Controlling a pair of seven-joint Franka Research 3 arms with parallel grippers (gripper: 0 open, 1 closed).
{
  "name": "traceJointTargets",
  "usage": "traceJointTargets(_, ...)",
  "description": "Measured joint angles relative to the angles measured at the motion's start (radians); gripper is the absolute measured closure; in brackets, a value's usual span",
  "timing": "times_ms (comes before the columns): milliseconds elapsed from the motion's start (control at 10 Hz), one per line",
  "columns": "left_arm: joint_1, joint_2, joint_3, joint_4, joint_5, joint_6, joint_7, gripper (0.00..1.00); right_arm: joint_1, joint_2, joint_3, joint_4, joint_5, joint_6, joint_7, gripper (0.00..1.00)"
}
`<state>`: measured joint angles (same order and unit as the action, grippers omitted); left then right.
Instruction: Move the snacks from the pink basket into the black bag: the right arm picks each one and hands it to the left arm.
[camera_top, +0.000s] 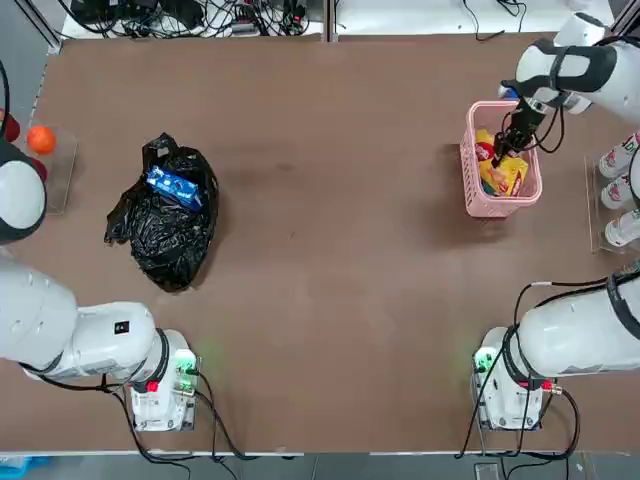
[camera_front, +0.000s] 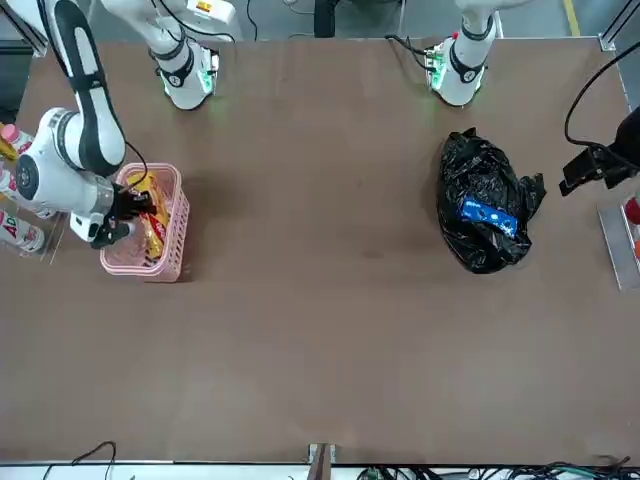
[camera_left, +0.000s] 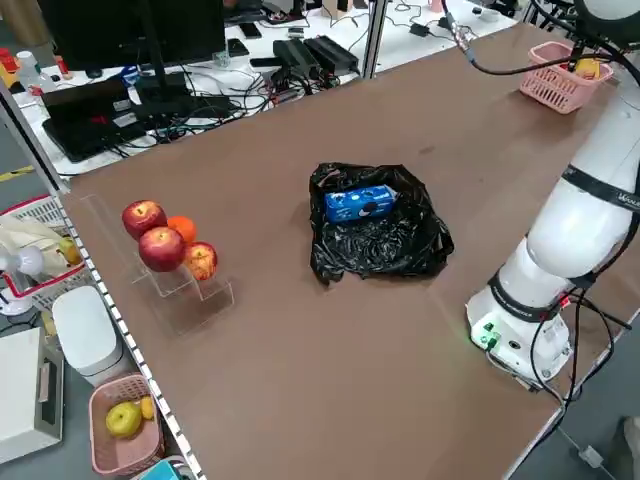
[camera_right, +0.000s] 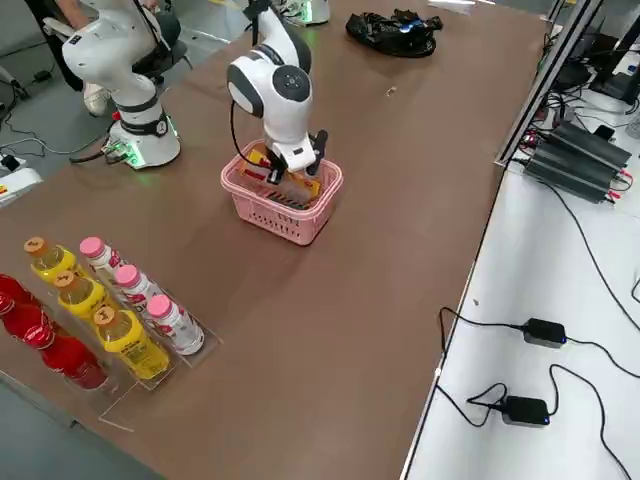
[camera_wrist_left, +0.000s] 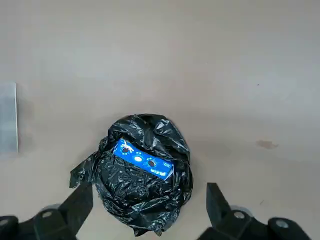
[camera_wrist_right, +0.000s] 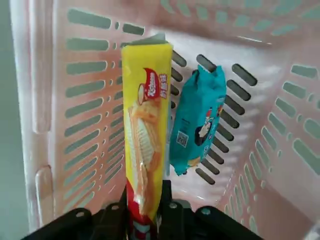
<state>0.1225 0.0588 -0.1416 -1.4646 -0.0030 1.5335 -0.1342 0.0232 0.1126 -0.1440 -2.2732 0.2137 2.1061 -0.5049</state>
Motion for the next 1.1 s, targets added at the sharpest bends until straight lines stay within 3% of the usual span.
traceJointTargets(800, 0.006, 0.000, 0.000, 0.000, 0.000, 0.000, -0.004, 0.00, -0.001, -0.004, -0.003, 0.178, 0.000, -0.257, 0.000, 0.76)
traceJointTargets(1100, 0.006, 0.002, 0.000, 0.000, 0.000, 0.000, -0.004, 0.00, -0.001, -0.007, -0.002, 0.308, 0.000, -0.385, 0.000, 0.76)
